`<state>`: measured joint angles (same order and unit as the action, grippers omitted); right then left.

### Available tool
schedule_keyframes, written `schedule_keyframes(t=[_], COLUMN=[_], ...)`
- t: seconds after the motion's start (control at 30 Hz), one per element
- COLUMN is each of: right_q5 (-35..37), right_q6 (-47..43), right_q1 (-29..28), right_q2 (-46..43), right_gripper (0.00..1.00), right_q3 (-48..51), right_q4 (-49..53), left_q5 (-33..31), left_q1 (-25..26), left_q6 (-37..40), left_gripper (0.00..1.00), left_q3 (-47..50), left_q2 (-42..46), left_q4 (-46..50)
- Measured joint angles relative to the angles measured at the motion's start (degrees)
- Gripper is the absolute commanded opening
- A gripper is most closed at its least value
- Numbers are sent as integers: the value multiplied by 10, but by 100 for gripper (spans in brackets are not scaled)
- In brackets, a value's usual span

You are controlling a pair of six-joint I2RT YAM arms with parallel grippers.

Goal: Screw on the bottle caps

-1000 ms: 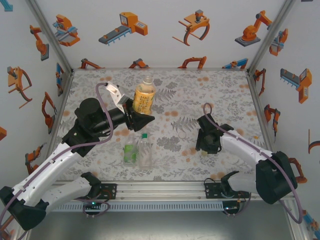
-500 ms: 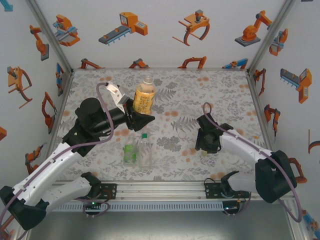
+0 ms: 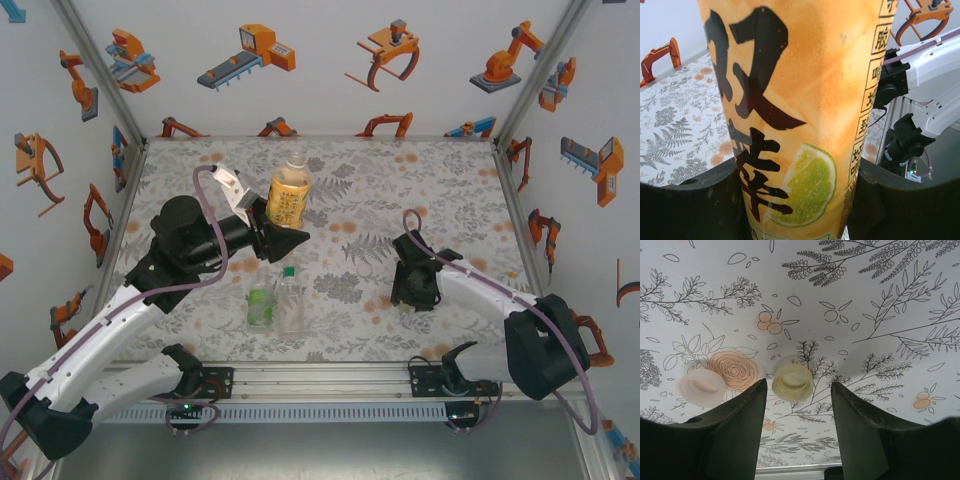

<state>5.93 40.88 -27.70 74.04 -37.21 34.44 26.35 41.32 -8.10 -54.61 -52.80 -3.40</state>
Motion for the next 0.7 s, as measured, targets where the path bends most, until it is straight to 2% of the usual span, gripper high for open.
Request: schedule_keyframes(t=[0.7], right_q5=[-11], right_q6=[0], right_q1=[1], right_q2=[-25], right_gripper=[49], right_q3=[-23], right_q4=[9], left_q5=[0], left_q1=[0], left_q6=[0], left_gripper=[0], left_q3=[0], left_q2=[-3], left_q4=[0])
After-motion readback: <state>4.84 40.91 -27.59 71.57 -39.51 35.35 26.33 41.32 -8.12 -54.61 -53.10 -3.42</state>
